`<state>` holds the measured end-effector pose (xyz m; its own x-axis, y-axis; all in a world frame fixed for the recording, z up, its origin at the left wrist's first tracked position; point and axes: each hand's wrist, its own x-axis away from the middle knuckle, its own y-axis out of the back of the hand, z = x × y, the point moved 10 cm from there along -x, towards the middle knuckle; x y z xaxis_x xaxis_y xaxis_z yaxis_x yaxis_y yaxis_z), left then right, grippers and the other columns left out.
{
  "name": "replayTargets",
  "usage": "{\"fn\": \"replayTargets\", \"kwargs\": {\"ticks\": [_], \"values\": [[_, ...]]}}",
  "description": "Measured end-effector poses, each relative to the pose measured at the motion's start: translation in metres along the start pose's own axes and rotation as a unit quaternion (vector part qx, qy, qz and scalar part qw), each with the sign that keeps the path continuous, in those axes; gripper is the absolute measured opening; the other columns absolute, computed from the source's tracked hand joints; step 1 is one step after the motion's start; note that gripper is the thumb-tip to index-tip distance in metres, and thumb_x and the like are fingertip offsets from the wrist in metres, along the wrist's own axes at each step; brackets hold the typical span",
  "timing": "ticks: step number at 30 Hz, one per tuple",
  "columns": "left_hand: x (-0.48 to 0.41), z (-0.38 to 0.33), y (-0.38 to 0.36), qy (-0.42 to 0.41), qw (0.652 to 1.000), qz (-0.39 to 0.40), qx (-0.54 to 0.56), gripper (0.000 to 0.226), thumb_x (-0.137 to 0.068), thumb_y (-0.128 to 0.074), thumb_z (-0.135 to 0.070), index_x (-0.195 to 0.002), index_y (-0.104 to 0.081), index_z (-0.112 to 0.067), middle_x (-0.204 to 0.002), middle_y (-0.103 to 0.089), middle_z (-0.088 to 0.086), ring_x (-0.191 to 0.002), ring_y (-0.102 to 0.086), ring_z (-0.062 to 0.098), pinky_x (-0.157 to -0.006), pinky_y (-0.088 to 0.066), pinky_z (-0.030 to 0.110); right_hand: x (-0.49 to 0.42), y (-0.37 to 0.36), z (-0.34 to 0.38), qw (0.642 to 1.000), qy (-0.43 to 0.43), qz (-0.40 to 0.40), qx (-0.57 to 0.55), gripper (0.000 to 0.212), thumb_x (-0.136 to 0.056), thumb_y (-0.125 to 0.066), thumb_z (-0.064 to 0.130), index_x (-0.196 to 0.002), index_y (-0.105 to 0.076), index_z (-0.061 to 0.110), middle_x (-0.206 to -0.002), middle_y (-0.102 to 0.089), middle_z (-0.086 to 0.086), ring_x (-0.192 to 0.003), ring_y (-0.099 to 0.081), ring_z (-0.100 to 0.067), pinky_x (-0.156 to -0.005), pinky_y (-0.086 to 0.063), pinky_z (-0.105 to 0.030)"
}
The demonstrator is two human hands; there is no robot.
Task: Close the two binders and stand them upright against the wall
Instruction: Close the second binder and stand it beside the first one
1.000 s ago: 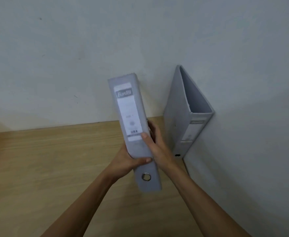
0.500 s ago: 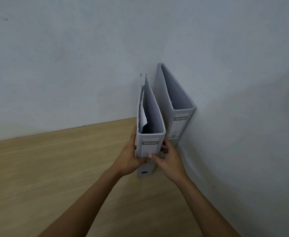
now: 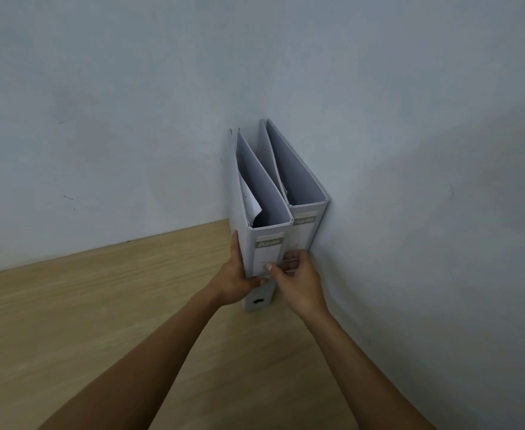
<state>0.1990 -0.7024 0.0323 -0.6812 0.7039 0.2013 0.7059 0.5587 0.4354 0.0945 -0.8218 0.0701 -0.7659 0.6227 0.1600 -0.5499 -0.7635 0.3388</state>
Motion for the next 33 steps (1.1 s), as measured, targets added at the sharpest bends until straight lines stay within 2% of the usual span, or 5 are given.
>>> {"fn": "replayTargets", "kwargs": {"ticks": [12, 17, 20, 28, 33], "values": [[-0.025, 0.004, 0.007, 0.025, 1.0, -0.002, 0.0, 0.122, -0.082, -0.078, -0.013, -0.156, 0.019, -0.018, -0.147, -0.047, 0.008, -0.13, -0.049, 0.018, -0.098, -0.044, 0.029, -0.029, -0.002, -0.014, 0.999, -0.013, -0.006, -0.031, 0.022, -0.088, -0.075, 0.028, -0.095, -0.057, 0.016, -0.095, -0.067, 0.0, -0.092, -0.068, -0.015, -0.084, -0.061, -0.041], [-0.028, 0.006, 0.011, 0.033, 0.999, -0.012, -0.001, 0.123, -0.079, -0.08, -0.014, -0.157, 0.016, -0.019, -0.148, -0.046, 0.01, -0.135, -0.048, 0.027, -0.107, -0.047, 0.045, -0.036, -0.001, -0.016, 0.999, -0.014, -0.022, -0.037, 0.02, -0.088, -0.075, 0.025, -0.084, -0.056, 0.02, -0.095, -0.071, -0.006, -0.094, -0.072, -0.024, -0.083, -0.062, -0.041], [-0.029, 0.005, 0.01, 0.032, 0.999, -0.013, -0.006, 0.122, -0.079, -0.08, -0.013, -0.158, 0.014, -0.018, -0.147, -0.046, 0.008, -0.134, -0.049, 0.026, -0.107, -0.048, 0.044, -0.035, 0.0, -0.017, 0.999, -0.011, -0.033, -0.037, 0.019, -0.088, -0.075, 0.023, -0.084, -0.057, 0.02, -0.093, -0.071, -0.005, -0.092, -0.072, -0.023, -0.08, -0.062, -0.04], [-0.026, 0.0, 0.01, 0.013, 0.999, -0.033, 0.007, 0.112, -0.08, -0.079, -0.008, -0.158, 0.001, -0.017, -0.131, -0.044, -0.007, -0.122, -0.045, 0.011, -0.094, -0.046, 0.025, -0.033, 0.0, -0.016, 0.998, -0.014, -0.041, -0.043, 0.019, -0.088, -0.074, 0.022, -0.084, -0.056, 0.02, -0.092, -0.069, -0.002, -0.092, -0.07, -0.021, -0.08, -0.062, -0.038], [-0.021, -0.01, 0.014, -0.006, 0.998, -0.064, 0.014, 0.107, -0.075, -0.082, -0.006, -0.155, -0.012, -0.018, -0.131, -0.048, -0.007, -0.119, -0.048, 0.01, -0.071, -0.047, 0.004, -0.033, -0.001, -0.02, 0.997, -0.025, -0.041, -0.055, 0.018, -0.087, -0.075, 0.024, -0.083, -0.057, 0.022, -0.094, -0.072, -0.007, -0.091, -0.073, -0.026, -0.083, -0.062, -0.046]]}}
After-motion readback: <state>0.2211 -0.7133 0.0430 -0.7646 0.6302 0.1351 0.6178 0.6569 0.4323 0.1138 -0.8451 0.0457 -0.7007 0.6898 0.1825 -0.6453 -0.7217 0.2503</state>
